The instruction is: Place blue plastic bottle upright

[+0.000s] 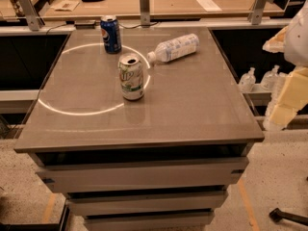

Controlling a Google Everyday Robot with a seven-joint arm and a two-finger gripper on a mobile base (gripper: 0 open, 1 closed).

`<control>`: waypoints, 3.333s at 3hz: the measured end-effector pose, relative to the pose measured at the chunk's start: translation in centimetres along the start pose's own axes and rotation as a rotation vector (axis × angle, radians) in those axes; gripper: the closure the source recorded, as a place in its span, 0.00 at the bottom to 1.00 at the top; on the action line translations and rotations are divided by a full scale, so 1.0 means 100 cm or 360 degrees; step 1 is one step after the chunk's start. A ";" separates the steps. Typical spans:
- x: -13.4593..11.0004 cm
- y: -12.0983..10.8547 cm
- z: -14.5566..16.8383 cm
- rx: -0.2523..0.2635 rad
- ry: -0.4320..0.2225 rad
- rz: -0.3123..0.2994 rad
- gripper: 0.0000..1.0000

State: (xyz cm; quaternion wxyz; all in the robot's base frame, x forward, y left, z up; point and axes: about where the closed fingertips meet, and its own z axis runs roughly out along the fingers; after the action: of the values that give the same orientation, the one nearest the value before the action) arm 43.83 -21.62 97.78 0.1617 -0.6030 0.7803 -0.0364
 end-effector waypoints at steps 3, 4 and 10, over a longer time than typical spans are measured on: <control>-0.032 -0.040 -0.003 0.0037 0.0039 -0.0188 0.00; -0.050 -0.069 0.011 0.0071 0.0128 -0.0350 0.00; -0.104 -0.197 0.086 0.0017 0.0175 -0.0751 0.00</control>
Offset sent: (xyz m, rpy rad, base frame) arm 0.0356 0.0214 0.0273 -0.0310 -0.0126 0.1046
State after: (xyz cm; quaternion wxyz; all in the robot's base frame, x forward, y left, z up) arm 66.94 -15.81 96.77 0.1091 -0.7649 0.6253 -0.1101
